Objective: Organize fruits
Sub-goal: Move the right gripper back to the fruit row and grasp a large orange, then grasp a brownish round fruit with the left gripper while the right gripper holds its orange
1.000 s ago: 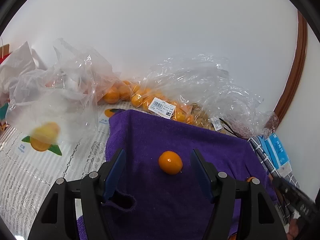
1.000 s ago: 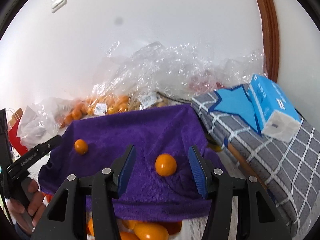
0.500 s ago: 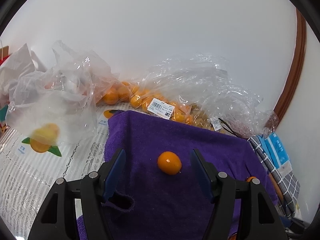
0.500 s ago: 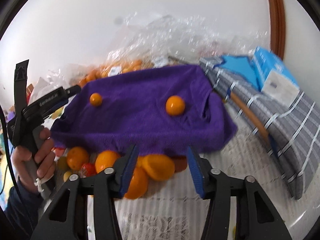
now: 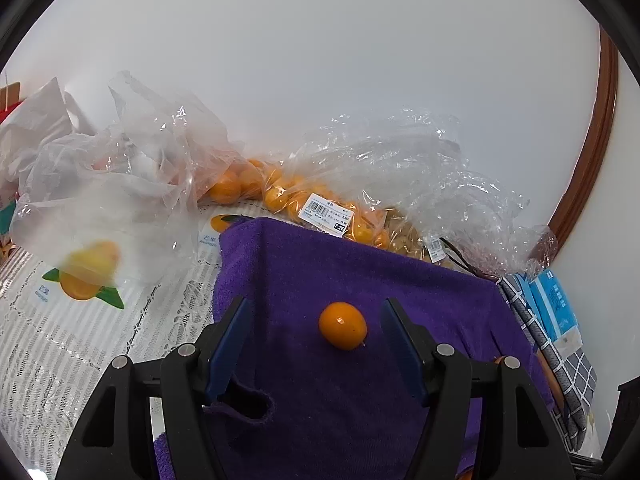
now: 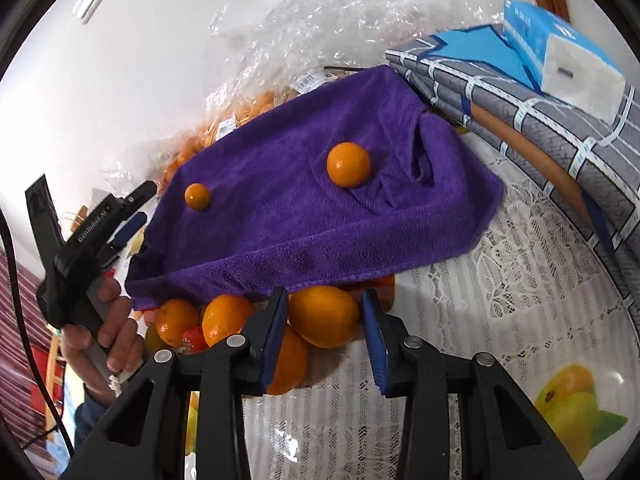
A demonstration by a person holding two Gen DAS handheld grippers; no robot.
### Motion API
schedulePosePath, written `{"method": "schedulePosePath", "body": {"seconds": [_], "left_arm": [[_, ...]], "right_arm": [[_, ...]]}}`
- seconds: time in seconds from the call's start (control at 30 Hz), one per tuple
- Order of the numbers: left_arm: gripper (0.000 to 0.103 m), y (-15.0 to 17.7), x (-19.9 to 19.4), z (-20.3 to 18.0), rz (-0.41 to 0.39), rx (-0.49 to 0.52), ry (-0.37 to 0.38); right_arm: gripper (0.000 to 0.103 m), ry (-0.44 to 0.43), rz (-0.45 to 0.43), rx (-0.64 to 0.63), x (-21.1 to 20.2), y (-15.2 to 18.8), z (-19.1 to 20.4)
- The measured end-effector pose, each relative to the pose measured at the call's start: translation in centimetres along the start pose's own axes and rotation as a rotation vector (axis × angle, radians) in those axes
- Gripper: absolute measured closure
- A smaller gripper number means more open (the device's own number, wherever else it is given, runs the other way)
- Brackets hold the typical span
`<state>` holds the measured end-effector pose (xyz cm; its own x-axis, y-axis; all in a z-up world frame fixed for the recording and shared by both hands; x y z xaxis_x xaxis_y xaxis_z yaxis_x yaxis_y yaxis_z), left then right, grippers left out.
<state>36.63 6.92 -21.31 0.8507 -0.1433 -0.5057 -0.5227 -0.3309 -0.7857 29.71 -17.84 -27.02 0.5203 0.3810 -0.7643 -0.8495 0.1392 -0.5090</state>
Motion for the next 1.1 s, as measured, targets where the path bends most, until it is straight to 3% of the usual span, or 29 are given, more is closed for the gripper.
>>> {"method": "schedulePosePath", "body": {"seconds": [0.27, 0.53, 0.63, 0.8, 1.1], "left_arm": [[0.038, 0.0, 0.0, 0.3, 0.000, -0.014, -0.001], [0.038, 0.2, -0.1, -0.1, 0.000, 0.004, -0.008], [0.038, 0.1, -0.4, -0.3, -0.009, 0.014, -0.009], [0.038, 0.2, -0.3, -0.4, -0.003, 0.011, -0.001], [0.038, 0.9, -3.2, -1.1, -0.030, 0.053, 0.003]], "right_arm": [[0.066, 0.083, -0.063, 0.052, -3.3, 1.6, -3.5], [0.060, 0.131, -0.074, -0.012, -4.1, 4.0, -3.7], [0.061, 0.176, -0.095, -0.041, -3.9, 4.0, -3.4], [0.071, 0.297, -0.103, -0.174, -3.9, 4.9, -2.7], [0.071, 0.322, -0.158, -0.158, -4.9, 4.5, -2.9]]}}
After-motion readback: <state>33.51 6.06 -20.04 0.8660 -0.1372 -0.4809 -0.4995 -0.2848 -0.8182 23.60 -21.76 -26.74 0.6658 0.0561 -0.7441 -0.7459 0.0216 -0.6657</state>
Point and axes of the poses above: each gripper's, at about its wrist camera, not at the fingertips, and x roughly the way its jaws point, z to its left, y to its underside, the point moved 10 cm from there along x, roughly the way its jaws point, and after that the axes turned 4 degrees about y, right-handed, at the moved point
